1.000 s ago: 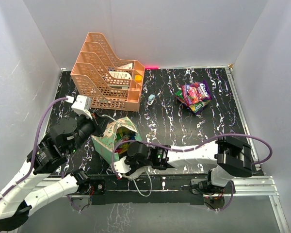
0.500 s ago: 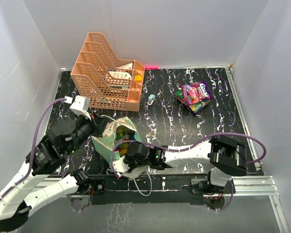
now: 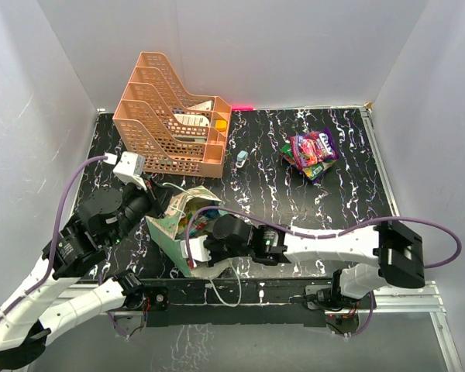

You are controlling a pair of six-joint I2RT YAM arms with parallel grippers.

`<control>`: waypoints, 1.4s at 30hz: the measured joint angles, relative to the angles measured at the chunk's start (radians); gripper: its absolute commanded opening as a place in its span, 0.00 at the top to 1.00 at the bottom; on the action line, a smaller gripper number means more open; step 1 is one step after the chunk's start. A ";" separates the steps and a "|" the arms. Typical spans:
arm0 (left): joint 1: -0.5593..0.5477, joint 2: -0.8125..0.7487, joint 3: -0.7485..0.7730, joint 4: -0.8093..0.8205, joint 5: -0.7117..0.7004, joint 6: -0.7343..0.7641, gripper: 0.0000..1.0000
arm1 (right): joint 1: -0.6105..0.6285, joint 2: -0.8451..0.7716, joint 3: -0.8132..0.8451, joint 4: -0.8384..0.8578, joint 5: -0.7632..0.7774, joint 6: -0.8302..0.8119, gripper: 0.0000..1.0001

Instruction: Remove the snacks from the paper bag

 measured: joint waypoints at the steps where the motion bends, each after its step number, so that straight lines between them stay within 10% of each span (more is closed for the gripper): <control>1: 0.000 0.002 0.000 0.000 0.000 0.000 1.00 | 0.000 -0.010 0.006 -0.015 -0.002 0.014 0.93; 42: 0.000 0.032 0.000 0.007 -0.008 0.001 1.00 | 0.001 -0.661 0.179 -0.040 0.333 0.344 0.93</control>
